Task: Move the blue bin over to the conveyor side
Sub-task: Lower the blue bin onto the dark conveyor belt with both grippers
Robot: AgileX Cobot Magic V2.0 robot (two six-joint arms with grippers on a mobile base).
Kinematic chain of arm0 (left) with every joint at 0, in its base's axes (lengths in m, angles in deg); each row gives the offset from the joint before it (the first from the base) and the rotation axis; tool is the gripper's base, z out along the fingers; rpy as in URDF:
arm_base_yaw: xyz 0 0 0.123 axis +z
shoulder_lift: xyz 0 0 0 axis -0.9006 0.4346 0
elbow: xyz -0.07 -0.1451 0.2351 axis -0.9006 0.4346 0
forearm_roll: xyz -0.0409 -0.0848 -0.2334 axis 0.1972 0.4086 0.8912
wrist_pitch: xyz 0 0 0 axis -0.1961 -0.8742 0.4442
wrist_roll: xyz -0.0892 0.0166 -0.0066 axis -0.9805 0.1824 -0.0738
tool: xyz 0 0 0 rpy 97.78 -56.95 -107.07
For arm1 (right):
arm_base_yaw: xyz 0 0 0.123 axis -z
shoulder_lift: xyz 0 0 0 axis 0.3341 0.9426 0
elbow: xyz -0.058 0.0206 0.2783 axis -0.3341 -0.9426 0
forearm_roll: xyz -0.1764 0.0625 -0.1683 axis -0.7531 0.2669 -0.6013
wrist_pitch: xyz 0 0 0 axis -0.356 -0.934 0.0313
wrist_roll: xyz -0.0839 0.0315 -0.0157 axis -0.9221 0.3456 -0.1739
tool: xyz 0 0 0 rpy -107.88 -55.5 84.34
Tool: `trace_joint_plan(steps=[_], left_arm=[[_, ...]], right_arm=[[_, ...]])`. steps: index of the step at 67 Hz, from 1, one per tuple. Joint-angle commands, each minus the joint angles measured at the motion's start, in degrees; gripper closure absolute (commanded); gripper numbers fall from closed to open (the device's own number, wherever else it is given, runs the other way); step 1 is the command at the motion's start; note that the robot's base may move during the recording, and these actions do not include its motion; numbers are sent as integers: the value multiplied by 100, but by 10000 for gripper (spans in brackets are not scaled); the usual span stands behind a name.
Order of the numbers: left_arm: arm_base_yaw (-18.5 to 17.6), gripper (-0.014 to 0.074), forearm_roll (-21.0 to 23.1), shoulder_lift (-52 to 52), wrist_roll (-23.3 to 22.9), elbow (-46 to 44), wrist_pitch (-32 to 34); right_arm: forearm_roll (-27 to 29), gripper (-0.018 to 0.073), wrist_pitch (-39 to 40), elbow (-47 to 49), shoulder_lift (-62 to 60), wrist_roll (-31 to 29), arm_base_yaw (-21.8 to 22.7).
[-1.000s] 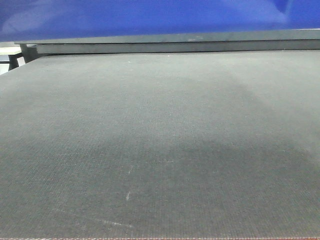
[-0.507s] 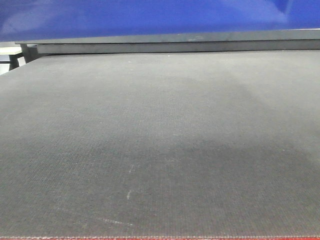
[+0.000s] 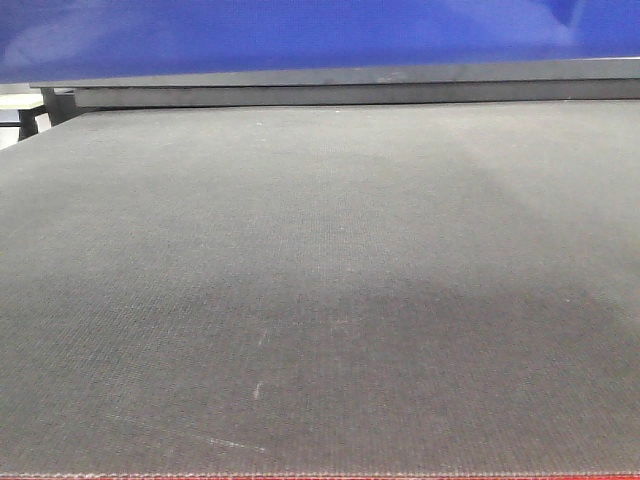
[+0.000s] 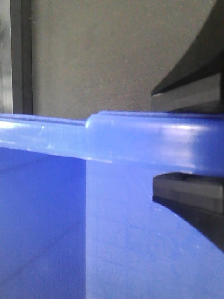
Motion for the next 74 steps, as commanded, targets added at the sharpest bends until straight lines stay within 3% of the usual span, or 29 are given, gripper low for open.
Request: trace_joint_plan(steps=[1,18,35,74], left_arm=[[32,615,-437,-137,109,-98,662],[32,614,-418,234,109,-322,991],[32,614,-41,1493,109,-823,876],[32,603,132,3416,109,-788,707]], right_arm=[[-443,629,623,97,-130,-105,58],[-443,629,524,180,-6,-105,58],[-443,629,-168,1061,1232,-105,58],[-501,626,137,1111,3411,-105,58]])
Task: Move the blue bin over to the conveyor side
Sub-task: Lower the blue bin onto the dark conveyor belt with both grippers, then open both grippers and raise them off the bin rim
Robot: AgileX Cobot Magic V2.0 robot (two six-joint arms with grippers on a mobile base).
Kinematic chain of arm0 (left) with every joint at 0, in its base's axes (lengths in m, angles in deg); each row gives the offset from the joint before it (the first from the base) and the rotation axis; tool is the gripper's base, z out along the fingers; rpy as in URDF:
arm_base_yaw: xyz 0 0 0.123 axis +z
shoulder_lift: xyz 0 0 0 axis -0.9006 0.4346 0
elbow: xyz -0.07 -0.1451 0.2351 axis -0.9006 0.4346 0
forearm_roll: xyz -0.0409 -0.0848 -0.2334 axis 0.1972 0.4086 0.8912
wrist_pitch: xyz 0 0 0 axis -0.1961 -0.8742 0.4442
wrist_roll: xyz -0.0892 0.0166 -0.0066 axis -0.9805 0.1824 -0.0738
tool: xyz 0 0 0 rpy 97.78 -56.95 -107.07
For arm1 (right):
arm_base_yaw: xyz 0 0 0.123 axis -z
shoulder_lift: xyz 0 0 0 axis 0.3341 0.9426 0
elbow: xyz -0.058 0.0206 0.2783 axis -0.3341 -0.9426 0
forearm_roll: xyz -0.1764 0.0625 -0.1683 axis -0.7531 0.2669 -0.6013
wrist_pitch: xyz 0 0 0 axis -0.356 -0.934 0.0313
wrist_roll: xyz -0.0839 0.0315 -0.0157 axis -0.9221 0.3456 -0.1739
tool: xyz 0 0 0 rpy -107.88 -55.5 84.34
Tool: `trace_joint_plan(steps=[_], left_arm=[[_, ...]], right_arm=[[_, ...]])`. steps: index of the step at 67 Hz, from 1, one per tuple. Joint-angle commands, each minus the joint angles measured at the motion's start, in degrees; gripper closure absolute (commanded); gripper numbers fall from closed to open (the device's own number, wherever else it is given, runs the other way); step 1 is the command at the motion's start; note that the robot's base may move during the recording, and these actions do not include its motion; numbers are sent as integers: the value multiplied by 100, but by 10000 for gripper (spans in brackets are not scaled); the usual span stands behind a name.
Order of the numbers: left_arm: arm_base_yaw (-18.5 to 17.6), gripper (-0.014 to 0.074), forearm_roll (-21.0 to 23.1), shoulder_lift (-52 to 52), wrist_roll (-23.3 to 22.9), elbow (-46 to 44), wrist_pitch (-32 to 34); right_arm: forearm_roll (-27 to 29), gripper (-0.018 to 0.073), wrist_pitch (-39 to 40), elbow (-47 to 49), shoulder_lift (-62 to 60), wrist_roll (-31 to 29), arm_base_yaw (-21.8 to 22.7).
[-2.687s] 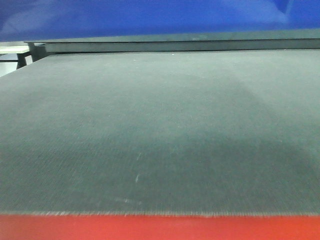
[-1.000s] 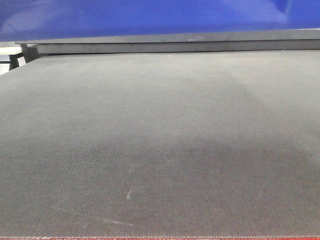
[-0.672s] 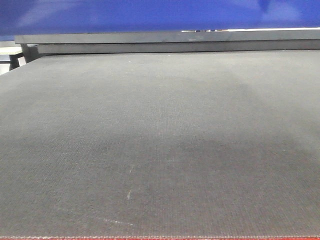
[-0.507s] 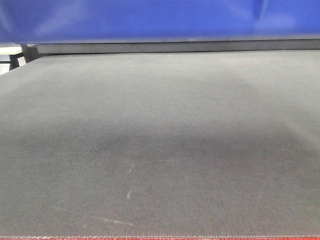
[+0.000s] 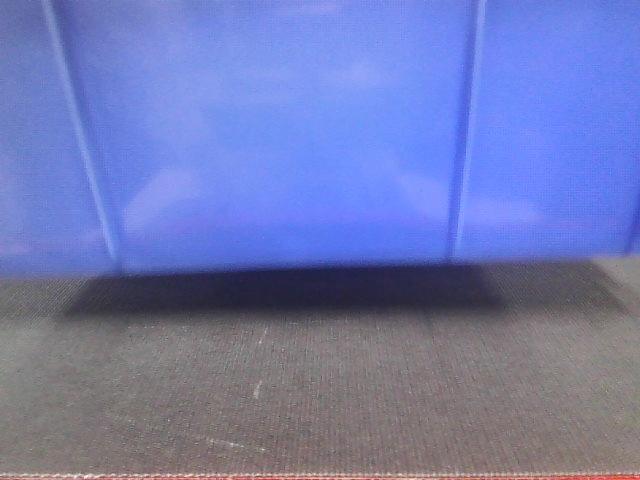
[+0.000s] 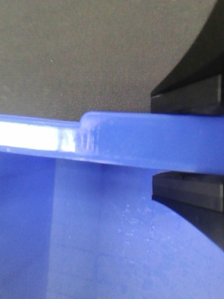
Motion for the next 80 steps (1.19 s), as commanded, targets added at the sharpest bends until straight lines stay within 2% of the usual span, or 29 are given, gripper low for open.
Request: trace_joint_plan(steps=[1,7,11,25,29,42,50,57,62,67,72,76,80], left_arm=[[-5,597,136,-12,60,-112,449],[-5,516,136,70,60,-112,488],[-5,438,104,83,60,-112,494],[-5,45,136,95,60,-112,519],[-5,-24,136,95,60,-112,505],[-5,-5,136,-135,60,-112,277],[-5,-5,136,-648,60,-112,151],[-5,-5,94,-1134,60,-112,151],[-5,-1,50,-1599,60,4,179],[-5,17,37,-1947,60,227,240],[-5,74,-14,-2390,60,675,405],[-5,154,-14,-2742,60,1061,563],[-5,244,-14,-3065,60,1550,738]], right_arm=[[-47,624,566,154,49,-115,12],[-47,582,566,154,155,-115,12],[-47,491,566,154,211,-115,26],[-70,-22,542,154,232,-115,34],[-80,-9,518,154,218,-115,34],[-80,-9,438,154,-153,-115,34],[-80,13,375,154,-694,-115,34],[-80,136,246,154,-1212,-115,34],[-80,300,220,32,-1649,-115,34],[-80,417,281,-241,-2067,-115,34],[-80,547,331,-650,-2493,-200,34],[-80,621,480,-1090,-2847,-230,34],[-80,636,708,-1558,-3217,-230,34]])
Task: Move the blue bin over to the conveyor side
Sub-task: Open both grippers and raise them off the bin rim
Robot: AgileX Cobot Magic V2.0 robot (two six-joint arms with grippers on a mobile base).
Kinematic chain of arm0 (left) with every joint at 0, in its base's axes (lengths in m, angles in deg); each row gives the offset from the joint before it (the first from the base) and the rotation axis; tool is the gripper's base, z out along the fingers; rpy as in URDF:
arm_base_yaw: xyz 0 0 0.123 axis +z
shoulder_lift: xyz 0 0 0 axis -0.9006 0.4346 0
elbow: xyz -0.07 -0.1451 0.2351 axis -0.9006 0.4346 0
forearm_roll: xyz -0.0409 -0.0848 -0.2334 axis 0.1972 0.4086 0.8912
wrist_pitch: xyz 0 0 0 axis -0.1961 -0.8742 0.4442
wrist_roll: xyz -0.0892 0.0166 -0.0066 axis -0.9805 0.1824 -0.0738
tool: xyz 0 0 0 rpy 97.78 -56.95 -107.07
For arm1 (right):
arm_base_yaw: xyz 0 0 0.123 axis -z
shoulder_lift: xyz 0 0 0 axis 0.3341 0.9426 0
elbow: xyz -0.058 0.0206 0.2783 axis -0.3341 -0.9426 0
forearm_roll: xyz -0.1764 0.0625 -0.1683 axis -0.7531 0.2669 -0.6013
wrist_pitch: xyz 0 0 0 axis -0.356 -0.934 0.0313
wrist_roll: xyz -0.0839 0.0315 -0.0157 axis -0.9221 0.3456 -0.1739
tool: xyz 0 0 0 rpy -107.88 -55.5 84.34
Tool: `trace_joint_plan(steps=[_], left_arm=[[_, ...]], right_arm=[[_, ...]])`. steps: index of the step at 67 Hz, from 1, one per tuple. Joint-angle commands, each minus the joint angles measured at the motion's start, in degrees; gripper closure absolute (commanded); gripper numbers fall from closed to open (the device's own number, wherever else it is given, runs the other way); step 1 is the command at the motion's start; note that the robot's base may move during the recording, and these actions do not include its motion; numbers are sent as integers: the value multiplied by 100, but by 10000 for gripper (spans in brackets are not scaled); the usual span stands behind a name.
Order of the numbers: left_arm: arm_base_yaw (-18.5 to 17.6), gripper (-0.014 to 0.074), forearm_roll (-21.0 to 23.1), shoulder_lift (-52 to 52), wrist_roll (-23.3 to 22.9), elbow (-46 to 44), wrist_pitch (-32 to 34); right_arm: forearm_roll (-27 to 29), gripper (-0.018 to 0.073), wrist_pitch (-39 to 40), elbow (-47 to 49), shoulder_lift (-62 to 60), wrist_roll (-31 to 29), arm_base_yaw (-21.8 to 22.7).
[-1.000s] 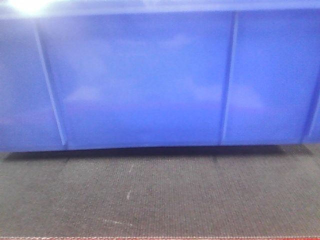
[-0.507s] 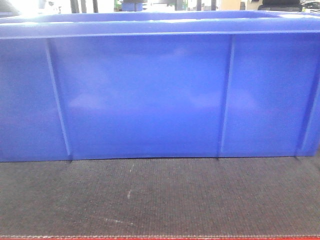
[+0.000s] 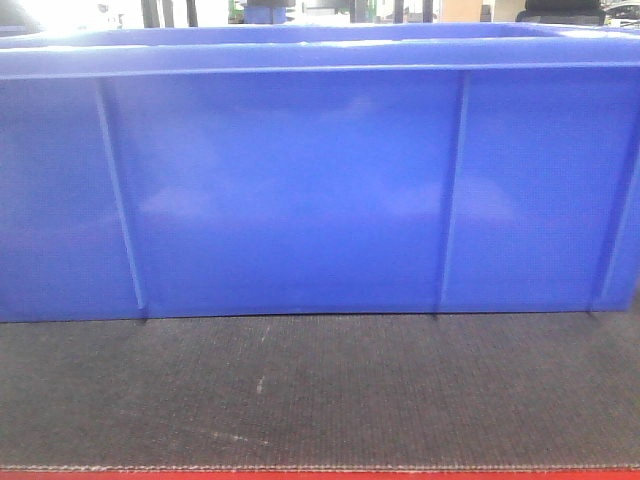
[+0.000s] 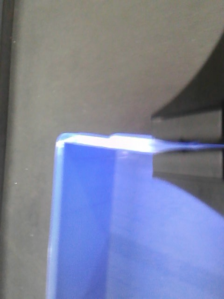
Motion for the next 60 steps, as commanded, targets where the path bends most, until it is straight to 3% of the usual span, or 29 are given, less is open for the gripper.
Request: trace_joint_plan(steps=[1,12,17,40,60], left_arm=[[-5,267,-30,-511,9,634,324],[-5,542,-30,-1543,9,2051,933],[-5,629,-30,-1949,9,2634,1122],[-5,613,-76,-4086,9,4704,2374],[-5,613,-90,-5421,9,5179,2568]], right_arm=[[-67,636,395,-699,-499,-70,24],[-70,636,1331,-2344,-1563,-95,24],[-70,636,1793,-3137,-2085,-109,24],[-80,636,3493,-5668,-4651,-198,24],[-80,636,3717,-6026,-5834,-198,24]])
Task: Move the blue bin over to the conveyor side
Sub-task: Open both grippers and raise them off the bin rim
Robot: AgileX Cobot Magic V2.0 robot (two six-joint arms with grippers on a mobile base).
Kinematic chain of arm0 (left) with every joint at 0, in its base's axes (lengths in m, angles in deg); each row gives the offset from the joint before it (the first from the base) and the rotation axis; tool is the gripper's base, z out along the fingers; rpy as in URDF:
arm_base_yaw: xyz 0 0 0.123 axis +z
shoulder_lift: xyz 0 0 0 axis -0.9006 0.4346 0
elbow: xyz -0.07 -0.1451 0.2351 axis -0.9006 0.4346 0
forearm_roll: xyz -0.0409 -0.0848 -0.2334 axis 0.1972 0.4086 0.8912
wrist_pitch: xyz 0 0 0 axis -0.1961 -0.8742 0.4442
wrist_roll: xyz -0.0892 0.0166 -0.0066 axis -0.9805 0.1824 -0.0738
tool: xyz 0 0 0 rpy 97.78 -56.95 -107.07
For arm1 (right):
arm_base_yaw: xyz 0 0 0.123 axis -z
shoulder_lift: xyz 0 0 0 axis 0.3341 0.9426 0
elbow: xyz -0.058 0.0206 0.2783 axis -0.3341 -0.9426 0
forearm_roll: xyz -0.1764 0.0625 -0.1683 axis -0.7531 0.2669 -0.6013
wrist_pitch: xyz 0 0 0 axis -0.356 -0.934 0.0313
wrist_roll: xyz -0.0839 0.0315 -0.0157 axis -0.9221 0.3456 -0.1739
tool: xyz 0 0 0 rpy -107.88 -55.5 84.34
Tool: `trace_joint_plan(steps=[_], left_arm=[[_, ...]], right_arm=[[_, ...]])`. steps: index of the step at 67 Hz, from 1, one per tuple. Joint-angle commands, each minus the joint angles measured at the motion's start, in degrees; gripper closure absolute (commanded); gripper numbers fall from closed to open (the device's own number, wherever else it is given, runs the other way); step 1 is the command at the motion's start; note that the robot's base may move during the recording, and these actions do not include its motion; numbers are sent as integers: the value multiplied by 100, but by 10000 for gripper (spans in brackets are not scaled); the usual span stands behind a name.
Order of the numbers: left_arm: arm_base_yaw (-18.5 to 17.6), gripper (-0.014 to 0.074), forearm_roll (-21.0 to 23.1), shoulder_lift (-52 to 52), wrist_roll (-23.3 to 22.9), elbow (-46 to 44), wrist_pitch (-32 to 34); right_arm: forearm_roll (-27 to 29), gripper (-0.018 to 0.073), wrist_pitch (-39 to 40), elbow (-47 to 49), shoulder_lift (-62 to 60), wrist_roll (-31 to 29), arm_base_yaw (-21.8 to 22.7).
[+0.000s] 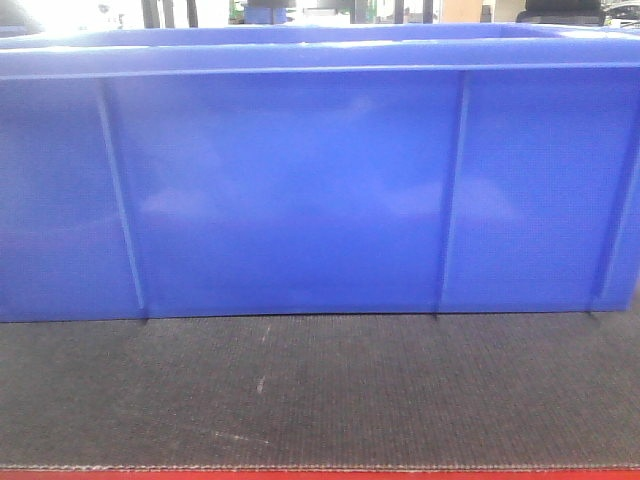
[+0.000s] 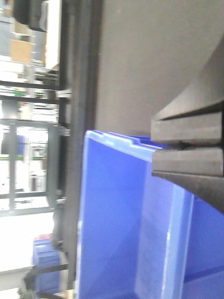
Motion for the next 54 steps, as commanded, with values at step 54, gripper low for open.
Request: trace_joint_plan(steps=[54], left_arm=[[23,613,-21,-467,9,81,175]], right_arm=[[-69,636,255,-23,-95,-45,24]])
